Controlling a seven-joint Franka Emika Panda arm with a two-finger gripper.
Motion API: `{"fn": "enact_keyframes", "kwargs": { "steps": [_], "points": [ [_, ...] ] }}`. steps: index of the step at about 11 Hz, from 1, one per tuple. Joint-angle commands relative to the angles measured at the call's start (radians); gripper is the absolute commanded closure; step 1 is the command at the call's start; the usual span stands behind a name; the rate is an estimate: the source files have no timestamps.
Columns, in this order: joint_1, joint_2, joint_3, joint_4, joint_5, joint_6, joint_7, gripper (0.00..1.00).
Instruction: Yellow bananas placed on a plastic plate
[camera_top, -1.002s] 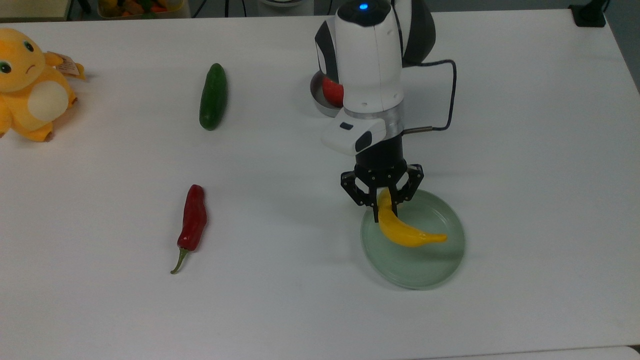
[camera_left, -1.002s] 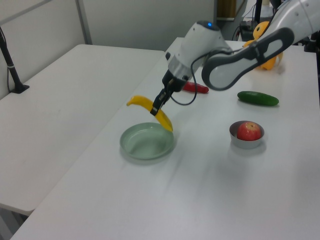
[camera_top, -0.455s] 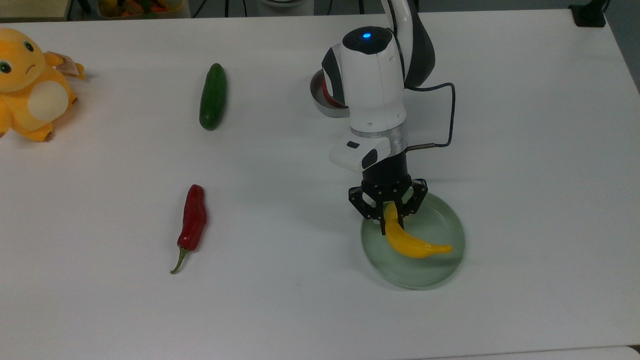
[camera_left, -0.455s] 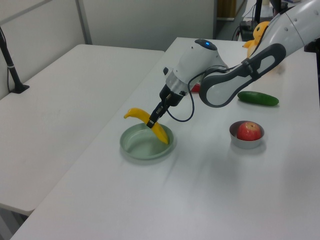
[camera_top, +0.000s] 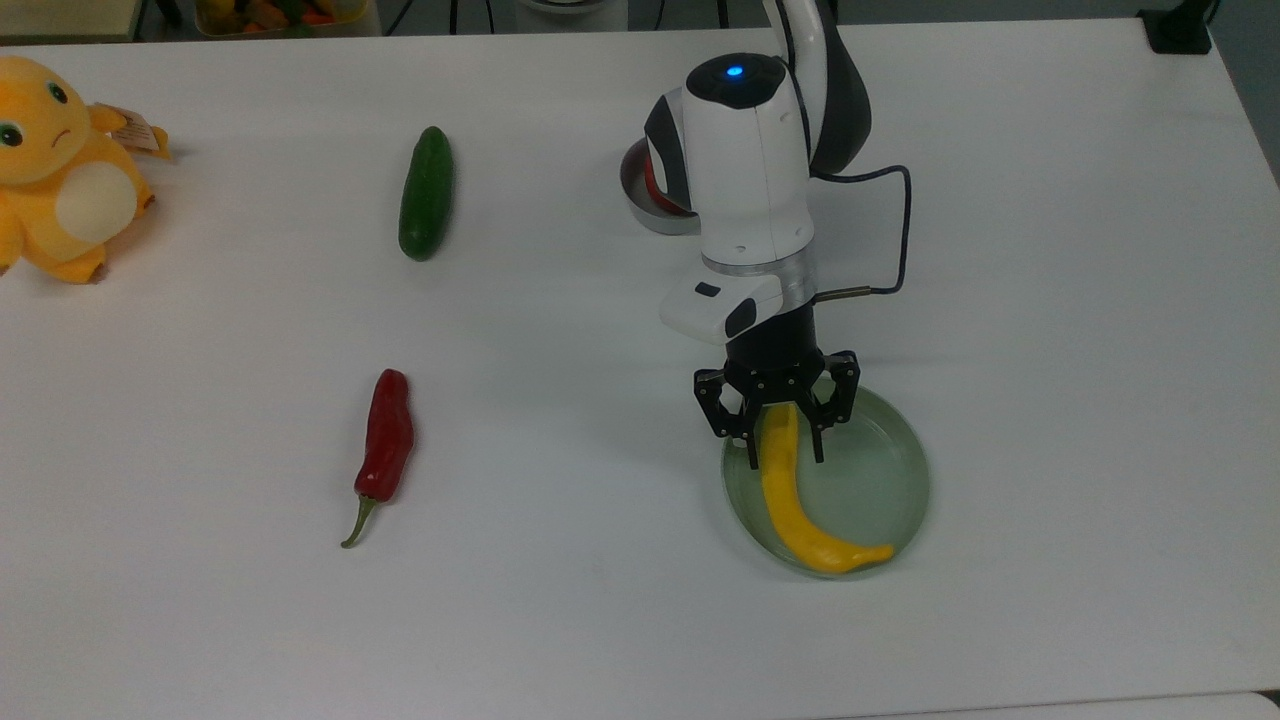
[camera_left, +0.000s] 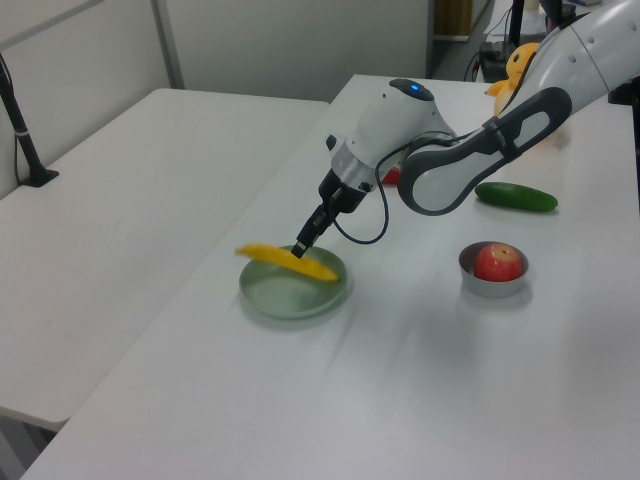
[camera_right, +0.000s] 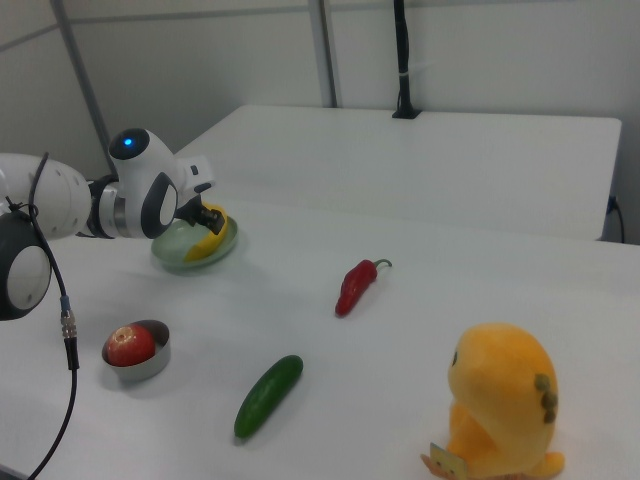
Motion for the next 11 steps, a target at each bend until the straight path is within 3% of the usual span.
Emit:
{"fn": "enact_keyframes", "kwargs": {
  "steps": [1, 4, 6, 11],
  "points": [
    [0.013, 0.007, -0.009, 0.019, -0.015, 0.015, 0.000, 0.20],
    [0.008, -0.042, -0.009, 0.013, -0.014, 0.010, 0.002, 0.16],
    [-0.007, -0.133, -0.009, -0.028, -0.010, -0.043, 0.000, 0.00],
    [-0.056, -0.439, -0.013, -0.044, -0.009, -0.625, 0.005, 0.00]
  ]
}}
